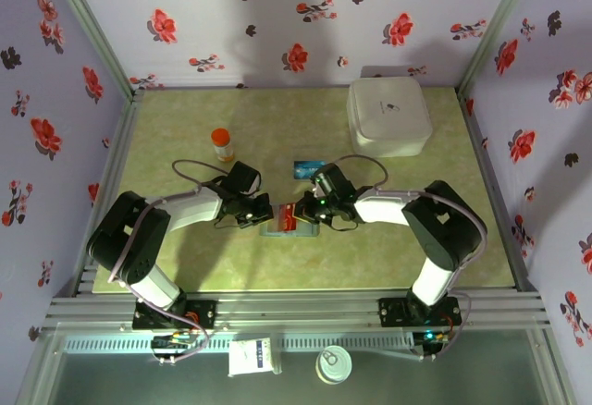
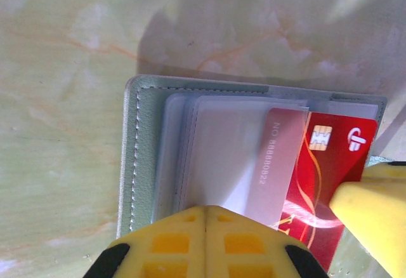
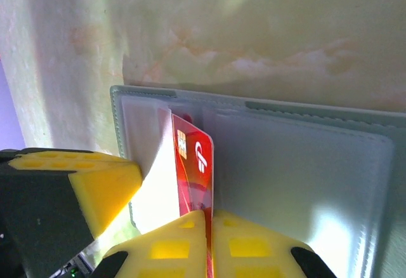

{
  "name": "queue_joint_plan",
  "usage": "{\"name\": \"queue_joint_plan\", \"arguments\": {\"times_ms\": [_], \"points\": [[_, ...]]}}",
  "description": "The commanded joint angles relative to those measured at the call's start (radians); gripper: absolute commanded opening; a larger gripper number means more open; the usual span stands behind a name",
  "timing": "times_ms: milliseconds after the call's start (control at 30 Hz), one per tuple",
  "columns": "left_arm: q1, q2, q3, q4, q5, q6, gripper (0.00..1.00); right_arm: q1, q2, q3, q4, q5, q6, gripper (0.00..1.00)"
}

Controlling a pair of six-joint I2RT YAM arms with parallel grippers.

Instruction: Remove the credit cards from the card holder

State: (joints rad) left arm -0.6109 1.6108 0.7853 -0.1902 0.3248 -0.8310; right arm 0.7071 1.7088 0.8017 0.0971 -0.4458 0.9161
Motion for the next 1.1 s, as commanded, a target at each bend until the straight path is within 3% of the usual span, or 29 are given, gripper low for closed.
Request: {"name": "queue_joint_plan", "arguments": {"times_ms": [0, 200, 667, 1067], "points": [[-0.004, 0.003, -0.02, -0.041, -0.032, 0.014, 0.0, -0.011, -0.054, -0.008, -0.121, 0.053, -0.058, 0.07], [-0.004, -0.028, -0.02, -0.042, -0.031, 0.008, 0.01, -0.011, -0.096, 0.056, -0.256, 0.082, -0.137, 0.0], [-0.004, -0.053, 0.019, -0.031, -0.024, 0.005, 0.02, -0.011, -0.1, 0.282, -0.594, 0.171, -0.421, 0.0], [-0.001, -0.134, -0.043, 0.003, -0.044, -0.017, 0.05, -0.015, -0.004, 0.446, -0.828, 0.286, -0.987, 0.0]]}}
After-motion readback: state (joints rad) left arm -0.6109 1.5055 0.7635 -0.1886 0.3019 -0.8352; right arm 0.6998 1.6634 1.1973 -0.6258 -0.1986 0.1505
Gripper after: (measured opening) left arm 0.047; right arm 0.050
